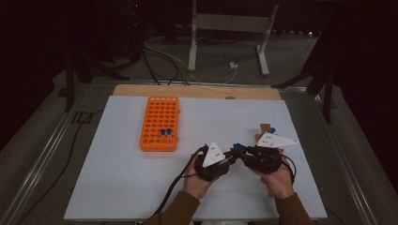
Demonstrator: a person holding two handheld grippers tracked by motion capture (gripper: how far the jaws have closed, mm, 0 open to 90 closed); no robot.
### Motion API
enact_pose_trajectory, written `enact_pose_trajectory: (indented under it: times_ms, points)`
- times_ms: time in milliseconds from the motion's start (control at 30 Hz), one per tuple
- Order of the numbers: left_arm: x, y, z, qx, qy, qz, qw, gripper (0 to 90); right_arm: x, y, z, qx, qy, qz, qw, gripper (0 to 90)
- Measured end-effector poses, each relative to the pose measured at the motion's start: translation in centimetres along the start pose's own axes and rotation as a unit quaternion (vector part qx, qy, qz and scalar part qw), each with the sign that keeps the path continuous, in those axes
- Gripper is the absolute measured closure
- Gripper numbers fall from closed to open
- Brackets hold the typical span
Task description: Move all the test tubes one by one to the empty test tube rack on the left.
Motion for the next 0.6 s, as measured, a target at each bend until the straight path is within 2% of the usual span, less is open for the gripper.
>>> enact_pose_trajectory:
  times_ms: [67, 233, 400, 500, 600]
  points:
    - [0.0, 0.0, 0.0, -0.002, 0.0, 0.0, 1.0, 78.1, 0.0, 0.0, 0.0, -0.001, -0.001, 0.001, 1.0, 73.4]
    - [0.1, 0.3, -0.1, -0.003, 0.006, 0.006, 1.0, 78.2, -0.5, -0.2, 0.3, 0.001, -0.016, 0.003, 0.9999, 50.4]
    - [-0.1, 0.7, 0.0, -0.011, 0.006, 0.012, 0.9999, 78.2, -1.3, -0.5, 0.6, -0.006, -0.038, -0.012, 0.9992, 31.1]
    - [-0.3, 1.0, 0.1, -0.014, 0.005, 0.014, 0.9998, 78.2, -1.7, -0.6, 0.7, -0.011, -0.046, -0.021, 0.9987, 23.5]
    - [-0.5, 1.2, 0.2, -0.017, 0.003, 0.018, 0.9997, 78.2, -2.0, -0.9, 0.8, -0.006, -0.051, -0.033, 0.9981, 15.9]
Point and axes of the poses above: each handheld gripper's, and its own axes: x roughly forward along the jaws, z roughly out of its top, y roughly to its left, the point moved 5 cm from there along x, roughly forward along the jaws, and after that the axes turned 13 degrees about z, right-handed, at the moved point
